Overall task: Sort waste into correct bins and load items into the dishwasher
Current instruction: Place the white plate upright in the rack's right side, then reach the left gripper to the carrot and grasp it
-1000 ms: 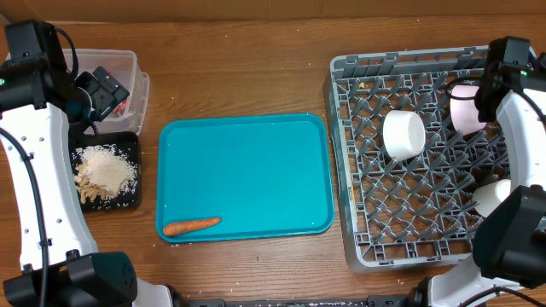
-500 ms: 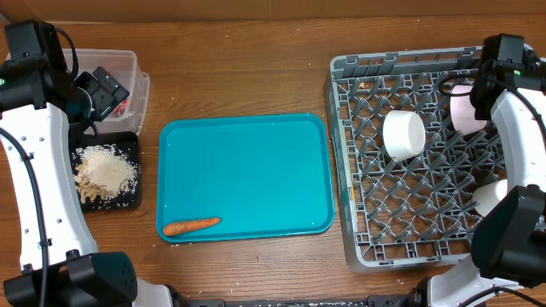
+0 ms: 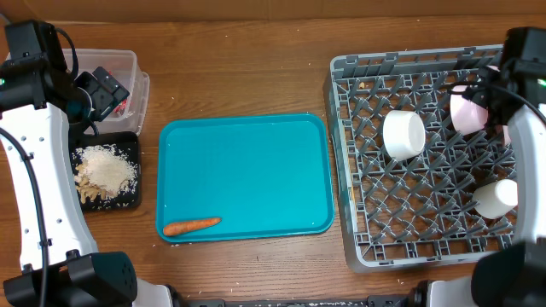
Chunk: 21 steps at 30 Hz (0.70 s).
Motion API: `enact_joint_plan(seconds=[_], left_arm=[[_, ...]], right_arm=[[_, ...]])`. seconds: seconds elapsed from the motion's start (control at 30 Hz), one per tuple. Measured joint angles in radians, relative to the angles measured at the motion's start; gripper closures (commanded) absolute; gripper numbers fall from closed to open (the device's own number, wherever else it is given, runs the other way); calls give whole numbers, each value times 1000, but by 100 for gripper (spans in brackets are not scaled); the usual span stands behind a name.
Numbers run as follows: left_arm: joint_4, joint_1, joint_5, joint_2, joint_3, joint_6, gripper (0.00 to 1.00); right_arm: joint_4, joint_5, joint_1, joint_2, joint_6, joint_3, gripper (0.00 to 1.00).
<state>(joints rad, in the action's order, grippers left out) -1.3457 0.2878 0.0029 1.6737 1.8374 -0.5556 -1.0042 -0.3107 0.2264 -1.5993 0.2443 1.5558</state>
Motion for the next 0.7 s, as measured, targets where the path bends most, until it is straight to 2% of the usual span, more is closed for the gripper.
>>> enact_joint_plan(seconds=[0.23, 0.4, 0.7], left_arm=[[-24, 0, 0, 0, 0, 0, 0], [-89, -41, -1, 0, 0, -3, 0], [-243, -292, -3, 0, 0, -154, 0]], right_arm=[[-68, 390, 0, 60, -55, 17, 0], [-146, 480, -1, 57, -63, 17, 0], [-338, 497, -1, 57, -93, 17, 0]])
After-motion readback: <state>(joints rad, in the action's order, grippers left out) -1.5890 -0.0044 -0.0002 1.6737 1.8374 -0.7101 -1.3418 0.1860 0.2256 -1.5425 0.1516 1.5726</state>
